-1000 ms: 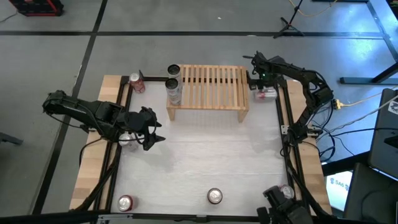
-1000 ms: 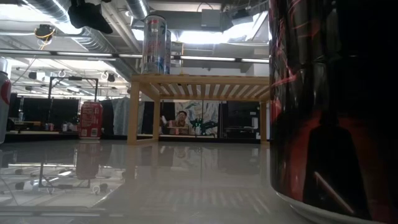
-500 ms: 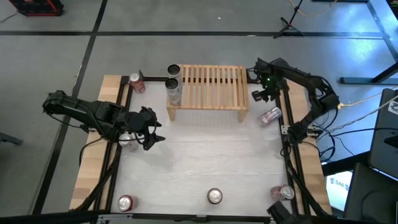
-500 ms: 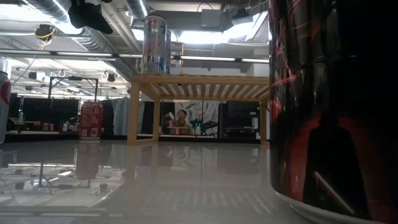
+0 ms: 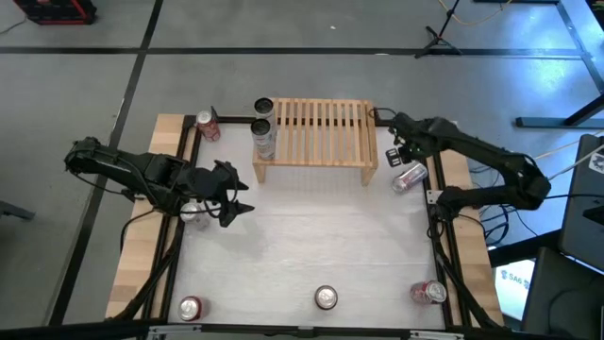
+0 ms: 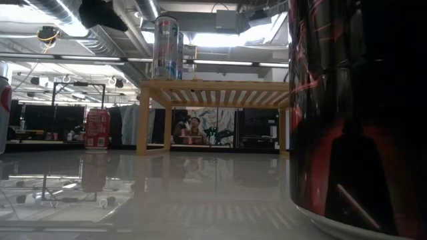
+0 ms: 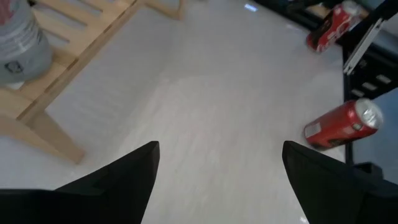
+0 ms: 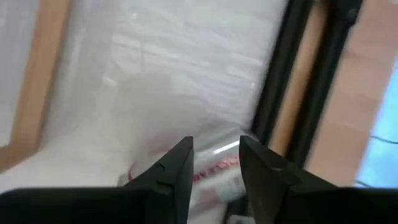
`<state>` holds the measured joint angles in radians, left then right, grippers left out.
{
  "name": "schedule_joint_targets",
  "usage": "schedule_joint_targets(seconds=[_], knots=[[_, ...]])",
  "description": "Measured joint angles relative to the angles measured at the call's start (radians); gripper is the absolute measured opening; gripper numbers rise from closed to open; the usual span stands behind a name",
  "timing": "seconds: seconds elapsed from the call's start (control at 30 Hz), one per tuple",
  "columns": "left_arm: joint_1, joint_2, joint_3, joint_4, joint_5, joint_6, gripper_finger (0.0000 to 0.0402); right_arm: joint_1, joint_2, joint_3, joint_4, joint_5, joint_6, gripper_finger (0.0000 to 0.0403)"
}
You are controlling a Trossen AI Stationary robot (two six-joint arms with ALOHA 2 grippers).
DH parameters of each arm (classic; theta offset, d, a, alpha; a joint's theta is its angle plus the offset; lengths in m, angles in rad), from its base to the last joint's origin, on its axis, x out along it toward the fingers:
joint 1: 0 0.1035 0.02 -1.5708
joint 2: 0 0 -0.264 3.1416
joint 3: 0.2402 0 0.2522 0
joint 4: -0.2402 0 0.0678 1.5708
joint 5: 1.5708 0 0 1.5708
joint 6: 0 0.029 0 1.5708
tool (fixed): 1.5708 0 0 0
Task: Place canned beverage on shelf
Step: Put the silver soda can on the shelf
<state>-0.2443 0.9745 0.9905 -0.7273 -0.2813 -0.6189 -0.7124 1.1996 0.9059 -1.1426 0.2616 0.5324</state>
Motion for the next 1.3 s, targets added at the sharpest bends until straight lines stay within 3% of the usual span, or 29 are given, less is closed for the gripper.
schedule_joint_targets(seconds=[0.27,0.4,0.53,0.8,0.97,1.17,1.3], knots=[[0.000,0.000,0.000,0.025,0.000,0.002,0.0330,0.000,-0.020,-0.211,0.188,-0.028,0.097,0.0122],[0.000,0.000,0.000,0.025,0.001,0.002,0.0330,0.000,-0.022,-0.224,0.174,-0.032,0.094,0.0122],[0.000,0.000,0.000,0.026,0.001,0.002,0.0330,0.025,-0.038,-0.222,0.107,-0.106,0.077,0.0122],[0.000,0.000,0.000,0.026,0.003,0.002,0.0330,0.236,-0.065,-0.218,-0.011,-0.254,0.086,0.0122],[0.000,0.000,0.000,0.026,0.004,0.002,0.0330,0.367,-0.071,-0.142,-0.093,-0.276,0.084,0.0122],[0.000,0.000,0.000,0.037,0.006,0.002,0.0330,0.550,-0.120,-0.023,-0.170,-0.307,-0.075,0.0122],[0.000,0.000,0.000,0.051,0.006,0.002,0.0330,0.613,-0.131,0.000,-0.176,-0.293,-0.181,0.0122]])
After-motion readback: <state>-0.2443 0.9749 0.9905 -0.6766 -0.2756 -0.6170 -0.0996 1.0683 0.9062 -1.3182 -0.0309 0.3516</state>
